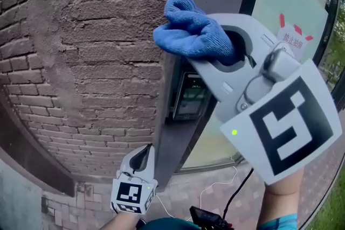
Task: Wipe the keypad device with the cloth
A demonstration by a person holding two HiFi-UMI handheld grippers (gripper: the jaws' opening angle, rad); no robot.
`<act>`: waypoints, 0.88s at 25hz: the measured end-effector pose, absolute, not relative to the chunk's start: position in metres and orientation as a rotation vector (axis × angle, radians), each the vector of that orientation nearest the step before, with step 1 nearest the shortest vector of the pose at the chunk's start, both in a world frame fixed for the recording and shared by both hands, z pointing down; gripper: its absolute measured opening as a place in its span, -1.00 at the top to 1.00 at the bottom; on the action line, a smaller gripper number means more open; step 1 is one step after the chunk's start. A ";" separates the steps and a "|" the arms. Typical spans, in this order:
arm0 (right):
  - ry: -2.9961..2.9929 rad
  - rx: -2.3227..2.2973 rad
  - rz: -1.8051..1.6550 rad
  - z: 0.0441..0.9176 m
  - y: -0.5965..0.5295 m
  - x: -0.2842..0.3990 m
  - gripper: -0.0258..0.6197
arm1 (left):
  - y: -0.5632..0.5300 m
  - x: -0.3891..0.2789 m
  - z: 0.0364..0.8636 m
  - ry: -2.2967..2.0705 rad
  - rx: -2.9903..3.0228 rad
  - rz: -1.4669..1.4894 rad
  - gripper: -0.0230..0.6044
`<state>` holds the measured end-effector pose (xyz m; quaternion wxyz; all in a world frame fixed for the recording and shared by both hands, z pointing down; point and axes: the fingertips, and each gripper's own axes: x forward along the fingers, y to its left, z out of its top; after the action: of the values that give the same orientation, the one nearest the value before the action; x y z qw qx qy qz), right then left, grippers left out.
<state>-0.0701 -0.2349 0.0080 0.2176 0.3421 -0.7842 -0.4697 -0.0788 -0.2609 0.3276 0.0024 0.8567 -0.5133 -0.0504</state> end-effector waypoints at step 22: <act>-2.143 1.345 -1.134 -0.020 -0.261 0.052 0.78 | -0.264 -0.047 0.344 -1.472 2.744 -0.091 0.95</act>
<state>0.0521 -0.2610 -0.0203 0.1835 0.4769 -0.7597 -0.4021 -0.0471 -0.2643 0.3438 0.0130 0.8808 -0.4723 -0.0291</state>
